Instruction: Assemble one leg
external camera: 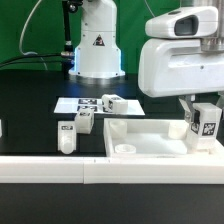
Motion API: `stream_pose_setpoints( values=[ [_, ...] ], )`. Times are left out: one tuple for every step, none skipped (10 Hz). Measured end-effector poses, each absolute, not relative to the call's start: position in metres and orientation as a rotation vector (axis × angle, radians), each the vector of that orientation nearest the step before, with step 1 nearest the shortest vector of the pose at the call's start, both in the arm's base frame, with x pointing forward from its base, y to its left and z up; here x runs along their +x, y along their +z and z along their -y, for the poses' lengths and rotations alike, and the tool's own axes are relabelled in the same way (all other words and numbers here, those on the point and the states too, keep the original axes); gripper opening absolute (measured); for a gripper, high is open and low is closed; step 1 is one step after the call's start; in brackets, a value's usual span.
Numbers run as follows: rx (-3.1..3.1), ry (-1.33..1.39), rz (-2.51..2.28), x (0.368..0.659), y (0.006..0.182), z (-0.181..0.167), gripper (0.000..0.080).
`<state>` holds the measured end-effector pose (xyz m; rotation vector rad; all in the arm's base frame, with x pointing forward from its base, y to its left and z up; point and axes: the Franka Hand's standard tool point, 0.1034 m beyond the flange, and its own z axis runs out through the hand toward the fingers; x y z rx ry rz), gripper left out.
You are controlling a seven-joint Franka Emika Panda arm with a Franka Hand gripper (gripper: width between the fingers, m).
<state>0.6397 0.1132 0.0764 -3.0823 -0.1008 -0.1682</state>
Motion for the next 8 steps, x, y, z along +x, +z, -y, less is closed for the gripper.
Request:
stream_pose_setpoints(
  values=[
    [-3.075,-0.184,-0.152,0.6379,0.0763,-0.1128,0.0288],
    [-3.054,-0.179,-0.372,0.6377,0.0762,-0.1127,0.0288],
    [-2.99,-0.169,-0.687,0.6377,0.0758,-0.112,0.0288],
    [-2.881,-0.144,-0.977,0.6378,0.075,-0.1106,0.0288],
    [-2.796,-0.111,-1.14,0.6383,0.0747,-0.11,0.0288],
    [-2.679,-0.084,-1.345,0.6381,0.0743,-0.1096,0.0288],
    [-2.626,-0.071,-1.437,0.6375,0.0742,-0.1103,0.0288],
    [-2.644,-0.076,-1.441,0.6356,0.074,-0.1149,0.0288]
  ],
)
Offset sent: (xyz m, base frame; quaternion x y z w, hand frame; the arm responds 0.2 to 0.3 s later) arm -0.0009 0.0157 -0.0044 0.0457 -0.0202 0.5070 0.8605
